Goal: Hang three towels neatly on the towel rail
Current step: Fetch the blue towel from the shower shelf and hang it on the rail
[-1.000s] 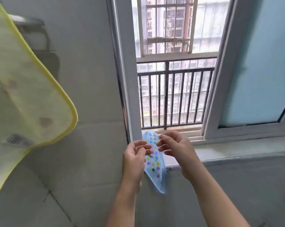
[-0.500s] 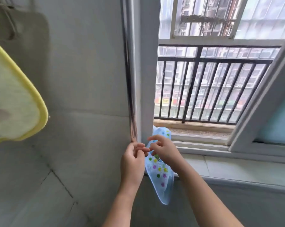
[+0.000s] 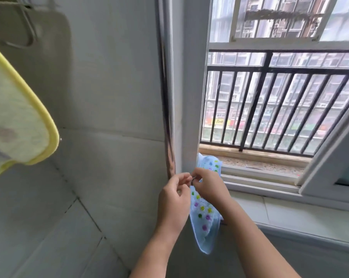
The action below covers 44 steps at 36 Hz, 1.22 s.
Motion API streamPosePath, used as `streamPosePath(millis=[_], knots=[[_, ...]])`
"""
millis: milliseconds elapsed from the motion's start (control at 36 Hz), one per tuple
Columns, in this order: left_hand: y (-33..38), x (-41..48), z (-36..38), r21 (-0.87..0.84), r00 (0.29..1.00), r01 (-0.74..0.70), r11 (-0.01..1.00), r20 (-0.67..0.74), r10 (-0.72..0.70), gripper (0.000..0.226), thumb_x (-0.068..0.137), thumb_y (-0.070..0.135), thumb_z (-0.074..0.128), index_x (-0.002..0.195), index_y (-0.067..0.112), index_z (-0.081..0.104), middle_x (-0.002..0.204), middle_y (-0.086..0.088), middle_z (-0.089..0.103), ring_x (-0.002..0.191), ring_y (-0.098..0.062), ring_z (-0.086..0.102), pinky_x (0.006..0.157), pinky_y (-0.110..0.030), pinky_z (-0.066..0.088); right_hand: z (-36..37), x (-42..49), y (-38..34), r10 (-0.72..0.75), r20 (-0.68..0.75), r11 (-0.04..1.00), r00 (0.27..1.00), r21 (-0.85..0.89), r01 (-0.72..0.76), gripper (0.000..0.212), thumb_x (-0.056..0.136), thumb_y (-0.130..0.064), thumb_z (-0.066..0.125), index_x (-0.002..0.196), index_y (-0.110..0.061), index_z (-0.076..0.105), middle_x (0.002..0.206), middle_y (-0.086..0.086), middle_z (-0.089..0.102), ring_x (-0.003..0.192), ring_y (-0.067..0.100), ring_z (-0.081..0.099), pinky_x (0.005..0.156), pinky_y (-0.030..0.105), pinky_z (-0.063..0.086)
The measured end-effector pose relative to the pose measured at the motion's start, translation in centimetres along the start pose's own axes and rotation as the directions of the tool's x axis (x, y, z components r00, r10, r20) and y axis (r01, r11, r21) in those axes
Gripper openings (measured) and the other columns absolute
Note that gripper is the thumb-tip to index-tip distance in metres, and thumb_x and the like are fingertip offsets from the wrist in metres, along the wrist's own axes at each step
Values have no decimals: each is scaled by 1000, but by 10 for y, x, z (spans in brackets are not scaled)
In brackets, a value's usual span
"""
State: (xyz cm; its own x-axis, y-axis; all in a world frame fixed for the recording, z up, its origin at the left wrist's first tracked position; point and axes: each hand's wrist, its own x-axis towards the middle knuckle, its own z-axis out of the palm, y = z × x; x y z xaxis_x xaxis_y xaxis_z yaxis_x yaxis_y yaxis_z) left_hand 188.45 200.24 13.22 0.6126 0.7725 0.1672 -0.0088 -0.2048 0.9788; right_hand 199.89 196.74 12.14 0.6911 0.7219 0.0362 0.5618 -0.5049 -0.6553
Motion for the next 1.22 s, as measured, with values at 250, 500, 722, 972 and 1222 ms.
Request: streamPosePath(millis=[250,500,722,972,1222], knots=[[12,14,24,172,995,-60,983,90,45,39,83,9,59,121,18,56,112,8,61,105,-6,57,93,-22,45,-55,-5,-2,-44,-196,960,980,262,96,27,76,-3,54,74,-27,64,74,-2,68,70,18,70,65,22,50],[58,59,41,414,975,-185,891,194,112,17,83,19,57,72,26,47,64,14,51,62,-13,50,51,-21,30,-123,0,-27,-76,-394,803,916,520,290,27,80,4,57,75,-20,68,80,12,71,69,19,69,75,33,57],[116,92,29,411,946,-323,853,165,278,27,83,18,59,61,22,45,60,8,53,63,-21,52,51,-19,35,-188,4,-48,-122,-588,708,799,513,486,28,79,-2,65,73,-29,69,73,-13,71,72,2,68,71,16,52],[177,107,23,398,876,-464,792,70,477,16,86,11,54,73,20,56,59,13,53,58,-12,51,52,-28,40,-247,0,-60,-124,-745,630,655,451,632,21,79,-4,67,77,-24,70,64,-16,70,63,-3,64,63,13,49],[236,109,34,507,692,-586,632,-94,716,24,90,31,52,73,15,48,56,10,43,54,-12,41,47,-22,25,-293,-11,-67,-145,-825,647,546,338,684,24,79,-9,67,78,-32,69,64,-22,69,65,-6,64,59,8,46]])
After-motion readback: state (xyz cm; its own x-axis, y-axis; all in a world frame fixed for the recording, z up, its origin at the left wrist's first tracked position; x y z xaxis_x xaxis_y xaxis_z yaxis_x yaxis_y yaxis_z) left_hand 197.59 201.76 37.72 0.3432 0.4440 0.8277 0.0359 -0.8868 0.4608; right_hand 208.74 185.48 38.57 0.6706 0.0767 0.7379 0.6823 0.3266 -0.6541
